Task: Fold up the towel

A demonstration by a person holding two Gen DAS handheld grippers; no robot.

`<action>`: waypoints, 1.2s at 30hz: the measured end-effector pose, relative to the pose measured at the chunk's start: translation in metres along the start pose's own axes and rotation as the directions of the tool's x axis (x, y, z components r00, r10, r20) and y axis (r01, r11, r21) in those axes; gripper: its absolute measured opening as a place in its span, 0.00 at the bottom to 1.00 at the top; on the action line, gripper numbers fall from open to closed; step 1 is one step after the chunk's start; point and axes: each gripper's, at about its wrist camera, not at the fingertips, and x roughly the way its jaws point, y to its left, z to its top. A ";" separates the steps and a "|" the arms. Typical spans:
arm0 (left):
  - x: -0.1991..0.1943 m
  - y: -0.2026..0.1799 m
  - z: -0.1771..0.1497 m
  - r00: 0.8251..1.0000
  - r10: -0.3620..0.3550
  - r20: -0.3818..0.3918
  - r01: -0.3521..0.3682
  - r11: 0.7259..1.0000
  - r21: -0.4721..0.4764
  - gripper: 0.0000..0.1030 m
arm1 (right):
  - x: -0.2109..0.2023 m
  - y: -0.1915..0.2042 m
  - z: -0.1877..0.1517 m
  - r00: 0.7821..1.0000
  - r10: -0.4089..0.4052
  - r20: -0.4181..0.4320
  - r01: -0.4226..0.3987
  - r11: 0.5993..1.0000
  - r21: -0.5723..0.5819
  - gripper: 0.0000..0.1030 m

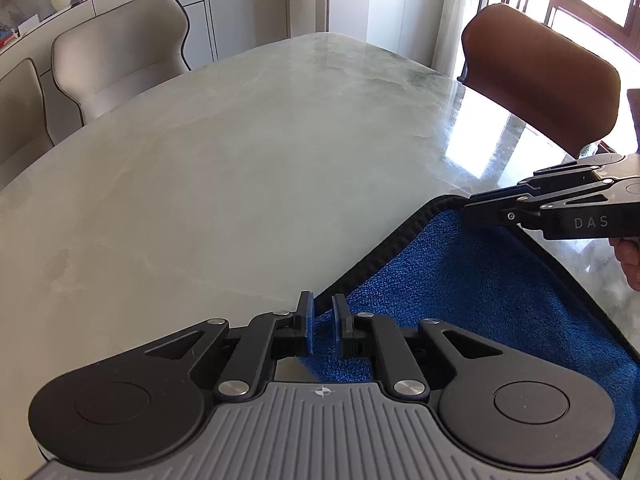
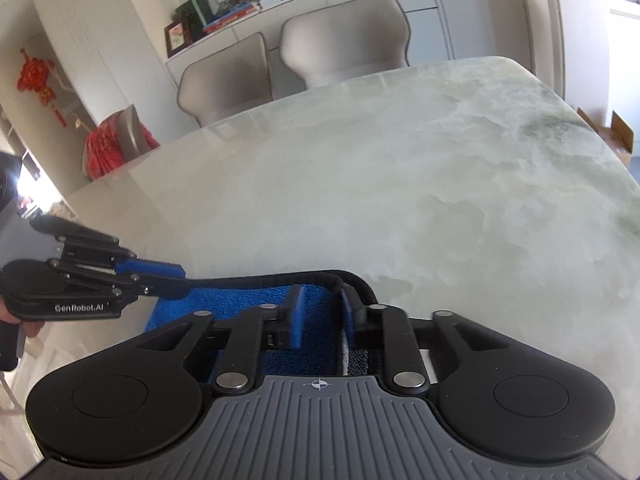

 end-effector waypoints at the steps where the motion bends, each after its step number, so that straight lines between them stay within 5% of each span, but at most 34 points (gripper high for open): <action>1: -0.001 -0.001 0.000 1.000 0.000 0.002 0.000 1.000 0.005 0.10 | 0.000 -0.001 0.001 1.000 -0.002 0.001 0.002 1.000 0.006 0.05; 5: 0.002 -0.002 0.002 0.999 0.029 -0.022 -0.029 0.999 0.027 0.12 | -0.012 0.000 0.011 0.996 0.044 0.083 -0.047 0.998 0.035 0.04; 12: 0.004 0.003 0.003 0.997 0.074 -0.032 -0.074 0.997 0.011 0.14 | 0.008 -0.007 0.015 0.999 -0.036 -0.019 0.037 0.999 0.007 0.05; 15: 0.004 0.003 0.002 0.993 0.116 -0.036 -0.116 0.993 0.018 0.22 | 0.004 -0.003 0.012 0.998 -0.061 -0.006 0.061 0.998 -0.023 0.09; 20: -0.008 0.002 0.003 0.993 0.115 -0.002 -0.115 0.993 -0.019 0.20 | -0.026 0.000 0.006 0.991 -0.127 0.044 0.128 0.992 -0.019 0.17; 24: -0.023 -0.014 0.002 0.997 0.071 0.042 -0.070 0.997 -0.026 0.21 | -0.063 0.011 -0.028 0.999 -0.027 -0.021 0.027 1.000 -0.007 0.20; 28: -0.029 -0.046 -0.006 0.999 0.004 0.050 -0.004 1.000 0.006 0.23 | -0.091 0.023 -0.064 0.994 -0.080 -0.078 0.079 0.997 -0.015 0.22; 36: -0.026 -0.097 -0.035 0.998 -0.063 -0.001 0.063 0.997 0.041 0.25 | -0.154 0.031 -0.131 0.983 -0.080 -0.165 0.110 0.978 0.177 0.29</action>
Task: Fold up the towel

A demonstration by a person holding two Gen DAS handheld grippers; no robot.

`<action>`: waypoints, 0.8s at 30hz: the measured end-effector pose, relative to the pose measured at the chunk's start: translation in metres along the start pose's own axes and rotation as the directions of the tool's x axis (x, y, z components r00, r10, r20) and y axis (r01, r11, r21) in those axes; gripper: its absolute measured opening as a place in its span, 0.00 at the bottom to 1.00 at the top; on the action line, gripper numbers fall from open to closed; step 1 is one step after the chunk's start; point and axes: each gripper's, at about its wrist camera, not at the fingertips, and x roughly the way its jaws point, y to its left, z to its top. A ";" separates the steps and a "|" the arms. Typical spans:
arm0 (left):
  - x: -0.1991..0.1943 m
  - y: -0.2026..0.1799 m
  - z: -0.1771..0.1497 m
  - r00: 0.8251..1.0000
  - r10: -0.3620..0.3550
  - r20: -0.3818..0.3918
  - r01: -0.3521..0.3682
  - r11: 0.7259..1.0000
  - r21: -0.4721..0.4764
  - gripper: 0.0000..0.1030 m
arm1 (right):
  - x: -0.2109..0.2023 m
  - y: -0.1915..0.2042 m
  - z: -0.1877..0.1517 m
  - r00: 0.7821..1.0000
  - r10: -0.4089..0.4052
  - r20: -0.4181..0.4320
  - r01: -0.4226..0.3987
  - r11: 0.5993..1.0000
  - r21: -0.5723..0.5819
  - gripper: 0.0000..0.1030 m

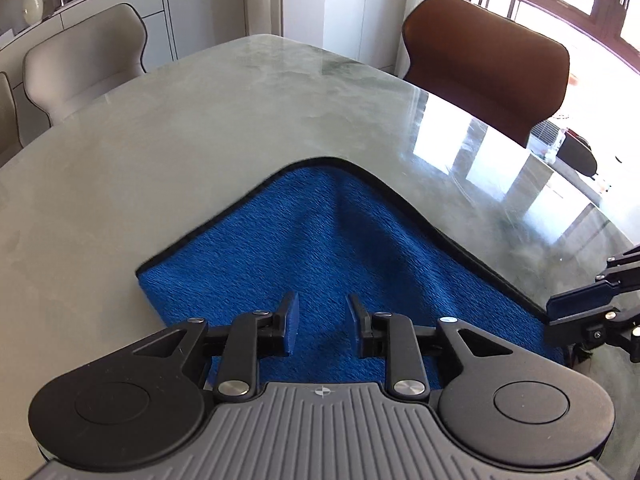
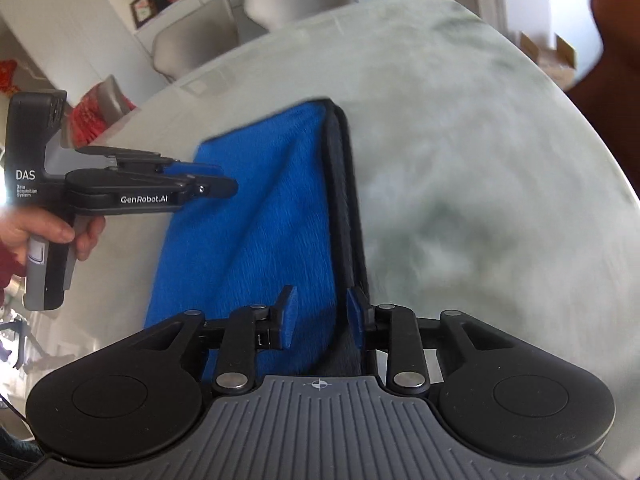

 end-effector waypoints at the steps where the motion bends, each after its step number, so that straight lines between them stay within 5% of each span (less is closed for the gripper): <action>1: -0.001 -0.003 -0.003 1.000 -0.001 -0.001 0.001 1.000 -0.002 0.26 | -0.002 -0.001 -0.005 1.000 -0.003 0.000 0.003 1.000 0.013 0.29; 14: -0.018 -0.004 -0.020 0.999 0.039 -0.004 -0.040 0.995 -0.092 0.32 | 0.005 -0.004 -0.010 0.994 0.052 0.093 -0.065 0.987 0.144 0.29; 16: -0.020 -0.004 -0.022 0.999 0.042 -0.007 -0.042 0.994 -0.096 0.35 | 0.004 -0.004 -0.011 0.993 0.040 0.109 -0.056 0.988 0.144 0.23; 18: -0.021 -0.005 -0.024 0.999 0.043 -0.009 -0.043 0.994 -0.098 0.38 | -0.001 -0.003 -0.012 0.992 0.032 0.124 -0.049 0.990 0.131 0.07; 24: -0.023 -0.008 -0.027 0.999 0.049 -0.010 -0.049 0.994 -0.101 0.41 | -0.018 -0.006 -0.019 0.989 0.004 0.150 -0.022 0.993 0.117 0.04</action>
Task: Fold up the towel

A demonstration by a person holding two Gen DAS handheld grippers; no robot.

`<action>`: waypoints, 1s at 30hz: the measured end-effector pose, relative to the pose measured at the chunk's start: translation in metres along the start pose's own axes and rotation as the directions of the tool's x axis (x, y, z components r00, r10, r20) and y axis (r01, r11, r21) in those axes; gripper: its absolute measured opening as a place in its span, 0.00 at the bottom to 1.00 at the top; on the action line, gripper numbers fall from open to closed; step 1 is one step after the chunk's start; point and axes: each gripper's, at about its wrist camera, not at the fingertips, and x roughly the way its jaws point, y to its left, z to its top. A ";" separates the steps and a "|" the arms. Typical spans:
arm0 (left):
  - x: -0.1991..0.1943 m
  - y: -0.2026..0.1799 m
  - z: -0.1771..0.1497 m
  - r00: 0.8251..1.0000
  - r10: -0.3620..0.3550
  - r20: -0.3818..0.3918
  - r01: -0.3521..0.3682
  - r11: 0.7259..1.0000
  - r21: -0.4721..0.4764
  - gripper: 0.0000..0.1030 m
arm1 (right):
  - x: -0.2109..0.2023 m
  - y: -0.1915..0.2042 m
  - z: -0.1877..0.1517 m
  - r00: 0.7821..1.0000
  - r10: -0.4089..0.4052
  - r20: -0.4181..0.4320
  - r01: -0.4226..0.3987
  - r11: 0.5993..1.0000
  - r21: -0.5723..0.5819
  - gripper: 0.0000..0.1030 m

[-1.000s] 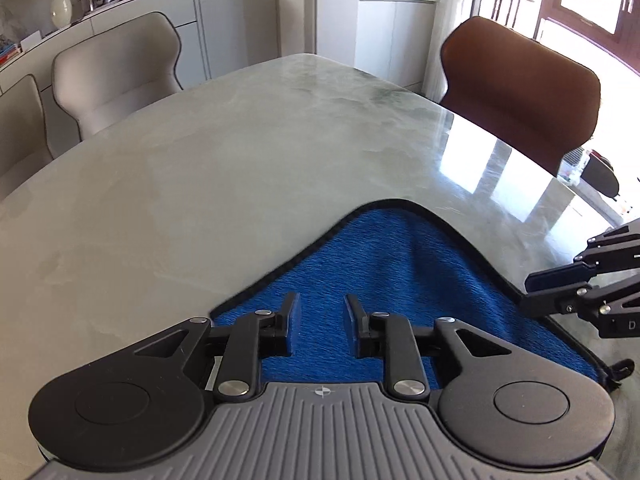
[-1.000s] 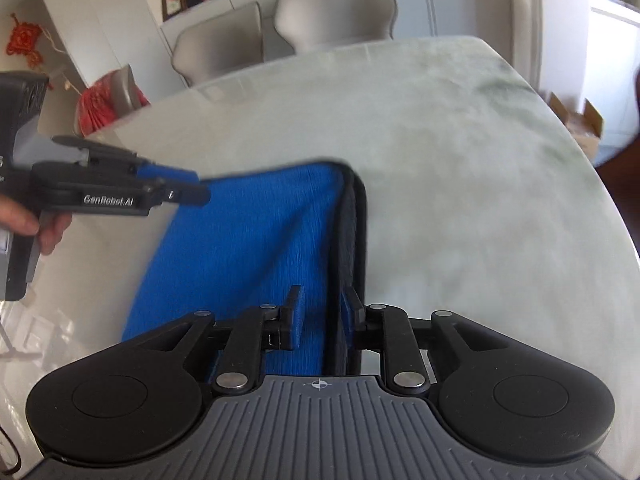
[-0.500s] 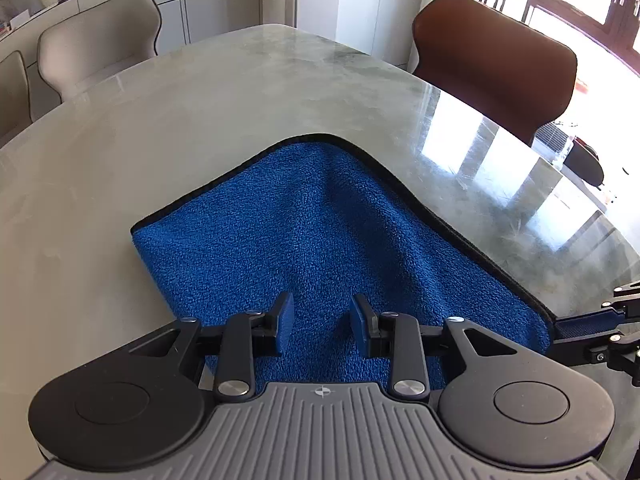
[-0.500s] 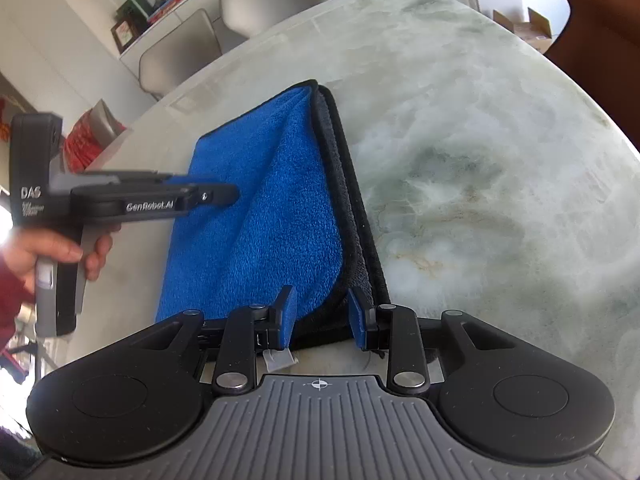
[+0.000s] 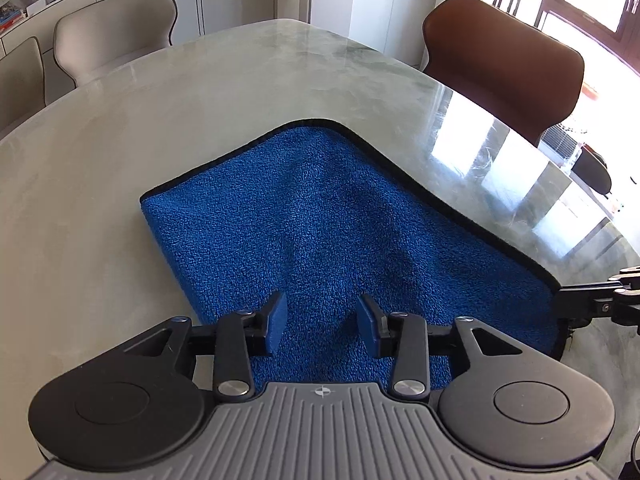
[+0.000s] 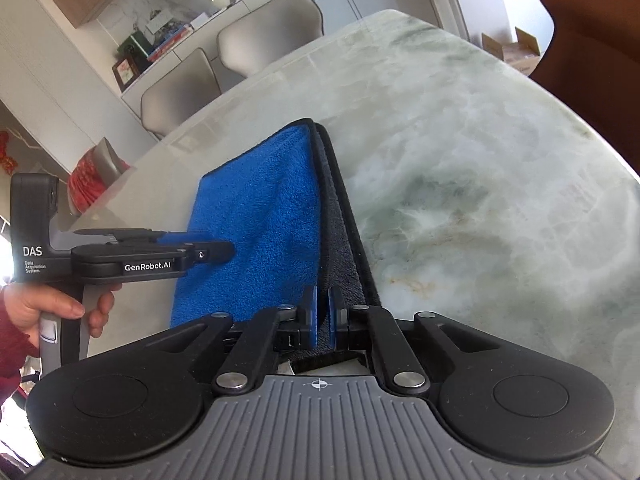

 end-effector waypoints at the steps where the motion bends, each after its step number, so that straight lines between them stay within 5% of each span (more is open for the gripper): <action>1: 0.000 -0.001 0.000 1.000 0.001 0.000 -0.001 1.000 0.000 0.41 | 0.000 -0.001 -0.001 1.000 -0.012 -0.007 0.012 1.000 -0.003 0.03; 6: 0.002 -0.006 -0.001 1.000 0.008 0.004 -0.008 1.000 0.003 0.44 | -0.001 -0.009 -0.004 0.998 -0.058 -0.039 0.057 0.998 -0.007 0.05; 20: -0.004 -0.022 -0.020 1.000 0.019 0.003 -0.019 1.000 -0.025 0.51 | 0.025 0.018 0.009 0.997 0.009 -0.079 -0.024 0.982 -0.186 0.15; 28: -0.028 -0.022 -0.042 0.999 0.040 0.016 -0.038 0.987 -0.154 0.53 | 0.015 0.018 0.006 0.993 -0.013 -0.121 -0.021 0.961 -0.276 0.15; 30: -0.037 -0.020 -0.051 0.999 0.044 0.014 -0.040 0.978 -0.204 0.56 | 0.005 0.019 0.005 0.994 -0.034 -0.100 0.000 0.946 -0.323 0.25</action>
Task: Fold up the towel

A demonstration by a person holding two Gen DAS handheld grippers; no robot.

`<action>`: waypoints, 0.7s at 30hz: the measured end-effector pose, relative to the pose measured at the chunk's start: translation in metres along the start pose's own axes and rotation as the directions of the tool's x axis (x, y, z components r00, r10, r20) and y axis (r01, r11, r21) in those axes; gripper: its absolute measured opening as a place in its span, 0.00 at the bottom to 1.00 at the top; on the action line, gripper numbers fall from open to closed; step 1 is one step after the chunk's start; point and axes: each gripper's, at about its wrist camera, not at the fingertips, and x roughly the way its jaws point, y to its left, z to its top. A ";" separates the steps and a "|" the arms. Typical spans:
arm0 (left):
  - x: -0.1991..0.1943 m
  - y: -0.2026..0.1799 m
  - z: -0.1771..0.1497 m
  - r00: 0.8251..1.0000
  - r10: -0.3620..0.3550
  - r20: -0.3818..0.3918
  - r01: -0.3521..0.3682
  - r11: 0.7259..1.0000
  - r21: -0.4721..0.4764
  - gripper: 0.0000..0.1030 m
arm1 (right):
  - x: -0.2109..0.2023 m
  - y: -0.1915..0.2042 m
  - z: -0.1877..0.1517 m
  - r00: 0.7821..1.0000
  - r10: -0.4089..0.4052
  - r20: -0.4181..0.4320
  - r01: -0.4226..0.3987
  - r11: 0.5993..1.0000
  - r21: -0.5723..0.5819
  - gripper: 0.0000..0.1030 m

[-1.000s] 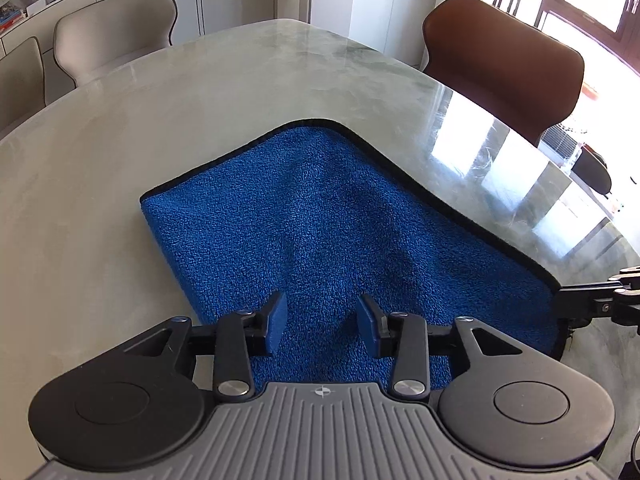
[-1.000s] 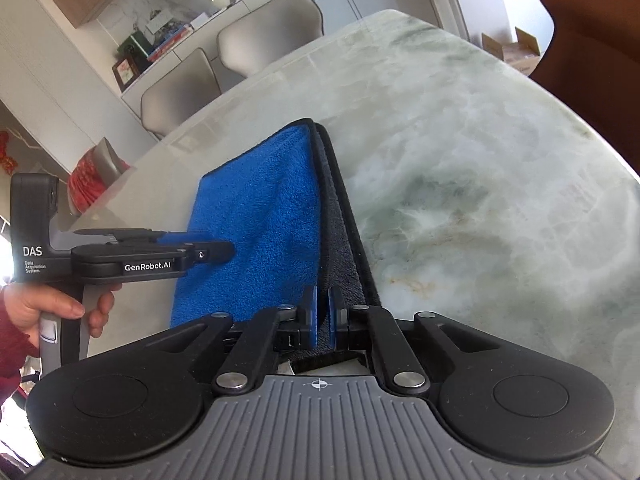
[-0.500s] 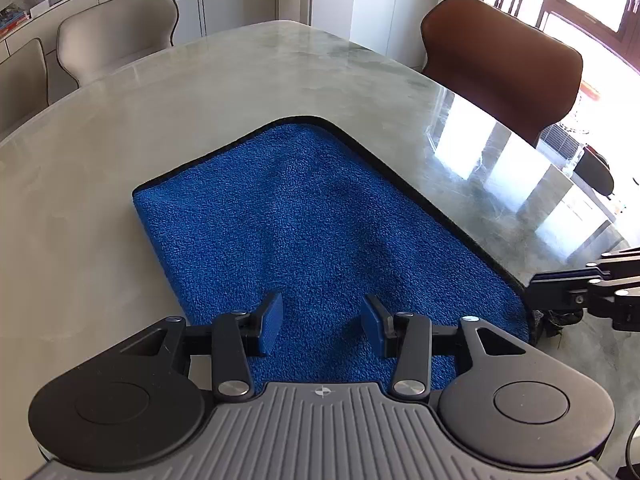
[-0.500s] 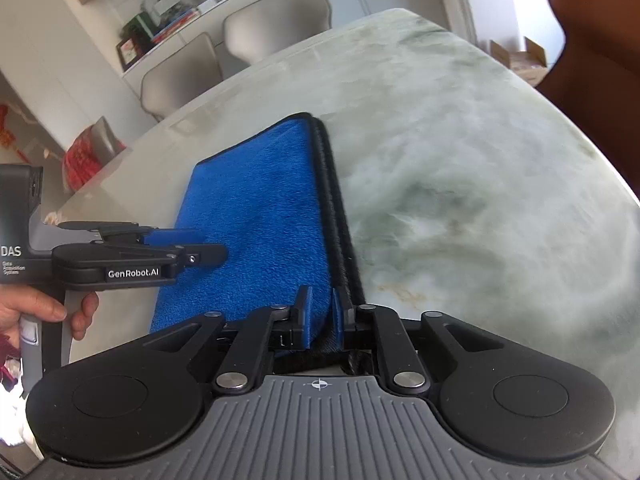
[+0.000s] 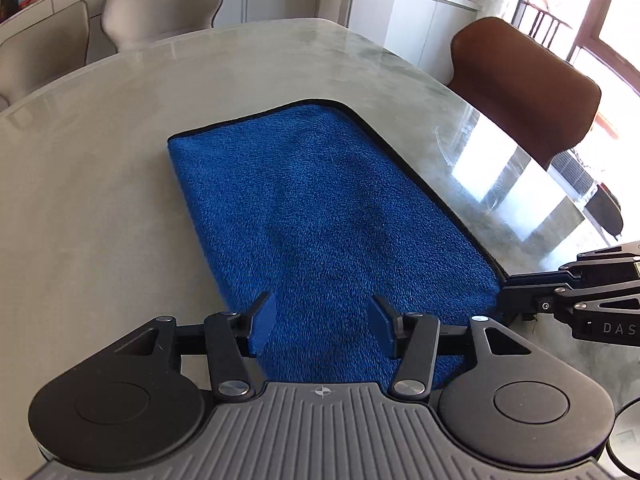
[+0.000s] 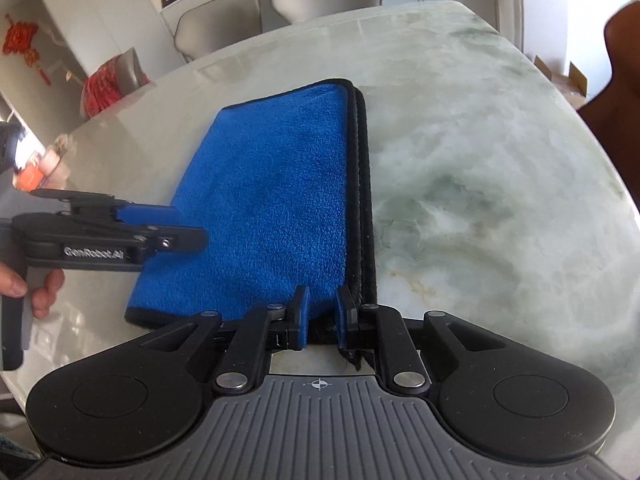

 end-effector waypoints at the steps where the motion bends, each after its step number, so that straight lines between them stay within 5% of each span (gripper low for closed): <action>1: -0.005 0.003 -0.005 1.000 0.005 -0.003 -0.005 0.999 -0.033 0.57 | -0.004 0.000 -0.001 1.000 -0.006 0.008 0.006 1.000 -0.017 0.27; 14: -0.019 0.023 -0.034 0.994 -0.008 -0.113 -0.033 0.934 -0.356 0.71 | -0.017 0.000 -0.007 0.998 0.045 0.031 -0.042 0.993 -0.108 0.28; 21: -0.010 0.027 -0.026 0.981 -0.090 -0.173 -0.008 0.868 -0.497 0.87 | -0.016 0.006 -0.007 0.997 0.064 0.036 -0.059 0.989 -0.132 0.31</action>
